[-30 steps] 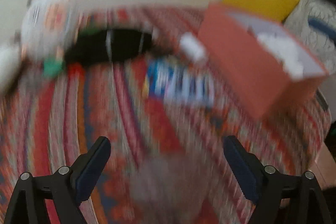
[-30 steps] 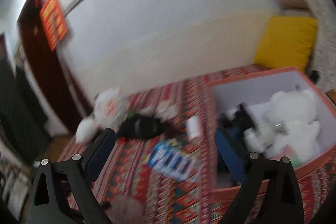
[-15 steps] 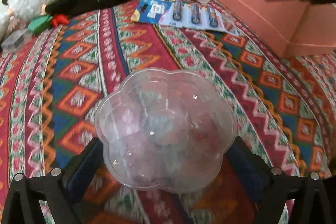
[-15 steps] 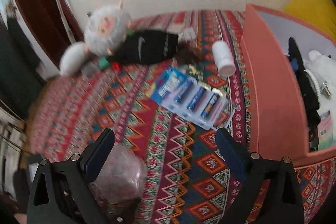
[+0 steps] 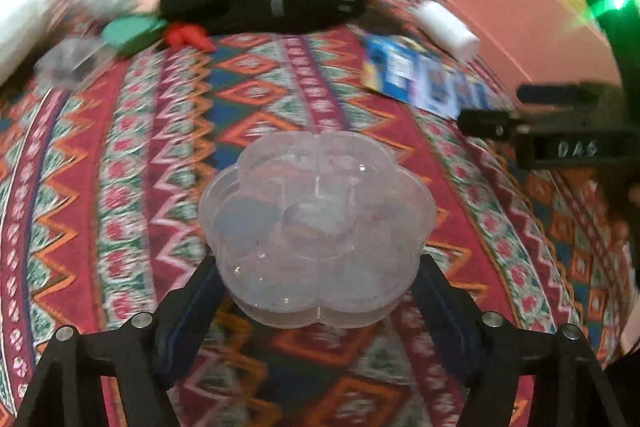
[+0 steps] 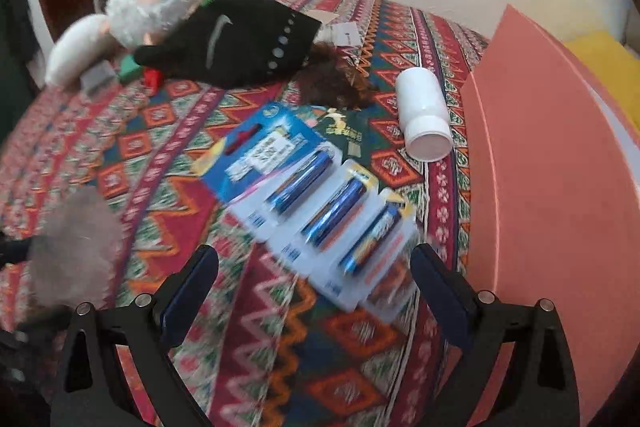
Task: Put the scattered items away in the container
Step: 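Grasp the clear flower-shaped case with the left tool while the right tool grasps the battery card, then carry the flower case and battery card into the pink box and release them, then grasp the small clear box with the left tool while the right tool grasps the black glove, then carry the clear box and black glove toward the pink box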
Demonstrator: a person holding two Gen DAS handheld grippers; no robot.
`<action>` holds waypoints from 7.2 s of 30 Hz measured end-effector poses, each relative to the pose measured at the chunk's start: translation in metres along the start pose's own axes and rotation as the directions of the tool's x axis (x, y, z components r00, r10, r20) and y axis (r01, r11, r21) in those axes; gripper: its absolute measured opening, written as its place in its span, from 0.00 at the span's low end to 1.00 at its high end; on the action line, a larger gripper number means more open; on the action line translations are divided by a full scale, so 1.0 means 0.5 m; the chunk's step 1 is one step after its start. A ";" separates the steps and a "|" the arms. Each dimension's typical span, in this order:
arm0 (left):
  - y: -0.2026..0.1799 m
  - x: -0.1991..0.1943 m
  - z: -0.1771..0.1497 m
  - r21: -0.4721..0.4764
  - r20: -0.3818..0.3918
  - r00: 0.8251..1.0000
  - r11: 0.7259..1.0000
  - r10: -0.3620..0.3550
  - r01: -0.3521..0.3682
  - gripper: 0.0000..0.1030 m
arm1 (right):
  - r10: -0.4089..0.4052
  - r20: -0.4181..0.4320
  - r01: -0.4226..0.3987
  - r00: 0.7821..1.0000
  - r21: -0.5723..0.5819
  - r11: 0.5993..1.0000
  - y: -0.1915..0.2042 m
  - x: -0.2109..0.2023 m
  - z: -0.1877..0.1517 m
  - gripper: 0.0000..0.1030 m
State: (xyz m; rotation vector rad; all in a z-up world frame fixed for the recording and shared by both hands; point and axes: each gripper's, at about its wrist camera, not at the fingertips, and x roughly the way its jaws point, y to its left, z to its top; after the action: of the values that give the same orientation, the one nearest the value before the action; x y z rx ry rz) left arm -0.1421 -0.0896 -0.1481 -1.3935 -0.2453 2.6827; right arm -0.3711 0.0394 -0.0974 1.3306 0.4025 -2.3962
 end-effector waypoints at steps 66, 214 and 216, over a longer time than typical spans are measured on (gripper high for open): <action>0.145 -0.005 0.023 -0.116 0.074 0.984 0.981 0.162 -0.153 0.98 | 0.306 -0.102 -0.322 0.947 -0.251 0.913 0.195 0.007 0.018 0.87; 0.007 -0.333 0.111 -0.004 0.426 0.900 0.995 0.094 -0.102 0.77 | 0.354 0.636 -0.438 0.685 -0.028 0.898 0.081 -0.536 -0.013 0.10; -0.027 -0.344 0.131 0.023 0.440 0.894 0.995 0.078 -0.098 0.77 | 0.328 0.672 -0.431 0.664 -0.014 0.902 0.057 -0.573 -0.019 0.10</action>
State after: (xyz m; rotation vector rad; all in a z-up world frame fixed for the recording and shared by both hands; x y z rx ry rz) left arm -0.0970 -0.1118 0.0292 -0.7824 -0.1588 3.0283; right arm -0.2119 0.0694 0.1409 0.4441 -0.2473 -2.3482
